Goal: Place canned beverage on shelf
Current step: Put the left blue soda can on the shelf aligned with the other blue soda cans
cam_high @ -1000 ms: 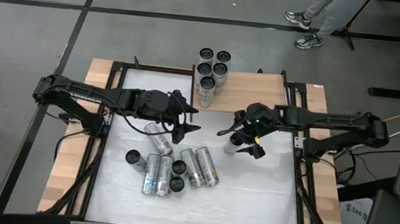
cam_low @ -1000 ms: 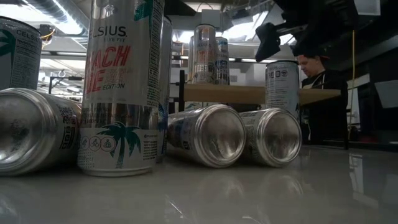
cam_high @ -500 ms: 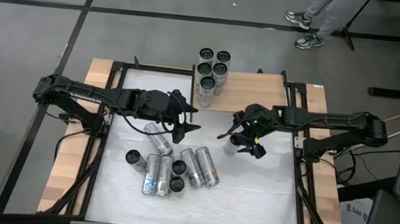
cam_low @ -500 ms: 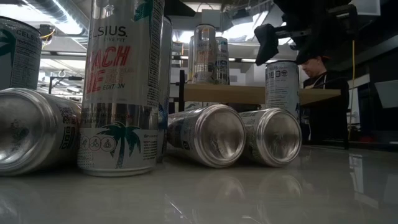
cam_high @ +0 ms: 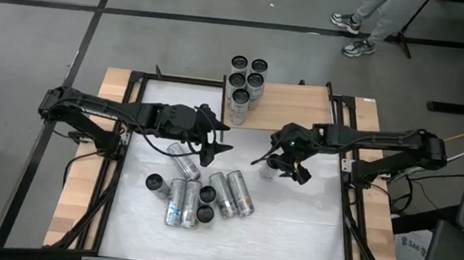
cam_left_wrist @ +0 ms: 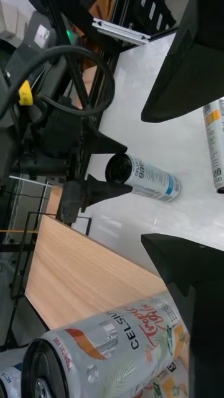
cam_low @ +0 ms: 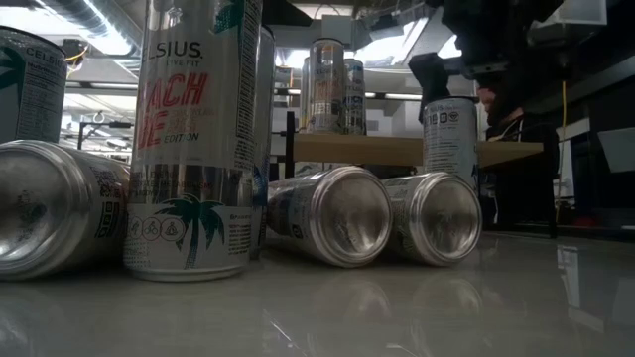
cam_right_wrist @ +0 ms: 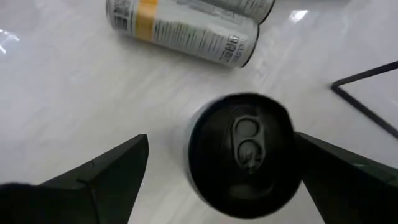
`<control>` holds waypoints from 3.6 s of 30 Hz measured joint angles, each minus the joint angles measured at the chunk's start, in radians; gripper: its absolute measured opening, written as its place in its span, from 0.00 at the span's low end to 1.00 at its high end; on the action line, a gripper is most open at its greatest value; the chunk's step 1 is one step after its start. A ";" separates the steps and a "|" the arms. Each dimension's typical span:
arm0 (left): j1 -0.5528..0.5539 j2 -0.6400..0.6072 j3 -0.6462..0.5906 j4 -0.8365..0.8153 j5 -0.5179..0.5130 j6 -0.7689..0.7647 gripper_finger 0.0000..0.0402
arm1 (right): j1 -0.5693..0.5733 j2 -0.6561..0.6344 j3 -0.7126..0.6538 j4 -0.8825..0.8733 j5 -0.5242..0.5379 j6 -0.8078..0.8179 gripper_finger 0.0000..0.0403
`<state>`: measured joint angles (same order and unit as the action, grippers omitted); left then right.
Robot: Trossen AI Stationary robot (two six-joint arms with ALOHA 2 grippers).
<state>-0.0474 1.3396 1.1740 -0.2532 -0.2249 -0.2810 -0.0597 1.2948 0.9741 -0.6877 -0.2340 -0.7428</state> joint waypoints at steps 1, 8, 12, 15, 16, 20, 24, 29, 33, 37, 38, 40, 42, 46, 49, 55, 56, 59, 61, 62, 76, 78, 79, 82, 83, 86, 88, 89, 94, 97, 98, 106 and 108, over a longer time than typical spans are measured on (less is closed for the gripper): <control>0.000 0.000 0.000 0.000 0.000 0.000 0.76 | 0.000 0.002 0.000 0.008 0.006 0.000 0.95; 0.000 0.000 0.000 0.000 0.000 0.000 0.76 | 0.000 0.008 0.000 0.007 0.054 0.005 0.95; 0.000 0.000 0.000 0.000 0.000 0.000 0.76 | 0.000 0.008 0.000 0.007 0.061 0.005 0.95; 0.000 0.000 0.000 0.000 0.000 0.000 0.76 | 0.000 0.008 0.000 0.007 0.061 0.005 0.95; 0.000 0.000 0.000 0.000 0.000 0.000 0.76 | 0.000 0.008 0.000 0.007 0.060 0.006 0.95; 0.000 0.000 0.000 0.000 -0.001 0.000 0.76 | 0.000 0.008 0.000 0.007 0.060 0.006 0.95; 0.000 0.000 0.000 -0.001 -0.002 0.000 0.76 | 0.000 0.008 0.000 0.007 0.060 0.005 0.95; 0.000 0.000 0.000 -0.001 -0.002 0.000 0.76 | 0.000 0.008 0.000 0.006 0.059 -0.032 0.95; 0.000 0.000 0.000 -0.001 -0.002 0.000 0.76 | 0.000 0.008 0.000 0.006 0.058 -0.114 0.95; 0.000 0.000 0.000 -0.001 -0.002 0.000 0.76 | 0.000 0.008 0.000 0.006 0.059 -0.163 0.95; 0.000 0.000 0.000 -0.001 -0.002 0.000 0.76 | 0.001 0.008 0.000 0.006 0.059 -0.169 0.95; 0.000 0.000 0.000 -0.001 -0.003 0.000 0.76 | 0.001 0.008 0.000 0.006 0.059 -0.181 0.95; 0.000 0.000 0.000 -0.001 -0.003 0.000 0.76 | 0.001 0.008 0.000 0.006 0.059 -0.184 0.95; 0.000 0.000 0.000 -0.001 -0.003 0.000 0.76 | 0.001 0.008 0.000 0.007 0.059 -0.185 0.95; 0.000 0.000 0.000 -0.001 -0.003 0.000 0.76 | 0.001 0.010 0.000 0.007 0.059 -0.186 0.93; 0.000 0.000 0.000 -0.001 -0.003 0.000 0.76 | 0.001 0.019 0.001 0.006 0.058 -0.182 0.80; 0.000 0.000 0.000 -0.001 -0.003 0.000 0.76 | 0.001 0.021 0.001 0.003 0.058 -0.182 0.78; 0.000 0.000 0.000 -0.001 -0.003 0.000 0.76 | 0.001 0.020 0.001 0.005 0.057 -0.180 0.72; 0.000 0.000 0.000 -0.001 -0.003 0.000 0.76 | 0.001 0.020 0.001 0.008 0.057 -0.175 0.68; 0.000 0.000 0.000 -0.001 -0.003 0.000 0.76 | 0.001 0.020 0.001 0.008 0.057 -0.160 0.67; 0.000 0.000 0.000 -0.001 -0.003 0.000 0.76 | 0.000 0.021 0.000 0.051 0.065 0.116 0.66; 0.000 0.000 0.000 -0.001 -0.003 0.000 0.76 | 0.000 0.021 0.000 0.071 0.067 0.154 0.66; 0.000 0.000 0.000 -0.001 -0.003 0.000 0.76 | 0.000 0.021 0.000 0.077 0.071 0.171 0.66; 0.000 0.000 0.000 -0.001 -0.003 0.000 0.76 | 0.001 0.021 0.000 0.098 0.101 0.232 0.66; 0.000 0.000 0.000 -0.001 -0.003 0.000 0.76 | 0.000 0.021 0.000 0.107 0.108 0.247 0.66; 0.000 0.000 0.000 -0.001 -0.003 0.000 0.76 | 0.000 0.021 0.000 0.120 0.139 0.273 0.66; 0.000 0.000 0.000 -0.001 -0.003 0.000 0.76 | 0.000 0.021 0.000 0.120 0.155 0.276 0.66; 0.000 0.000 0.000 -0.001 -0.003 0.000 0.76 | 0.000 0.021 0.000 0.118 0.159 0.285 0.66; 0.000 0.000 0.000 -0.001 -0.003 0.000 0.76 | 0.000 0.021 0.044 0.079 0.165 0.340 0.66; 0.000 0.000 0.000 -0.001 -0.003 0.000 0.76 | 0.000 0.021 0.101 0.035 0.181 0.341 0.66; 0.000 0.000 0.000 -0.001 -0.003 0.000 0.76 | 0.000 0.021 0.122 0.017 0.186 0.341 0.66; 0.000 0.000 0.000 -0.001 -0.003 0.000 0.76 | 0.000 0.020 0.317 -0.114 0.246 0.340 0.66; 0.000 0.000 0.000 0.000 -0.003 0.000 0.76 | 0.000 0.020 0.362 -0.142 0.258 0.340 0.66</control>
<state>-0.0475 1.3396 1.1740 -0.2535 -0.2276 -0.2809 -0.0593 1.3148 1.3363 -0.8297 0.0238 -0.4030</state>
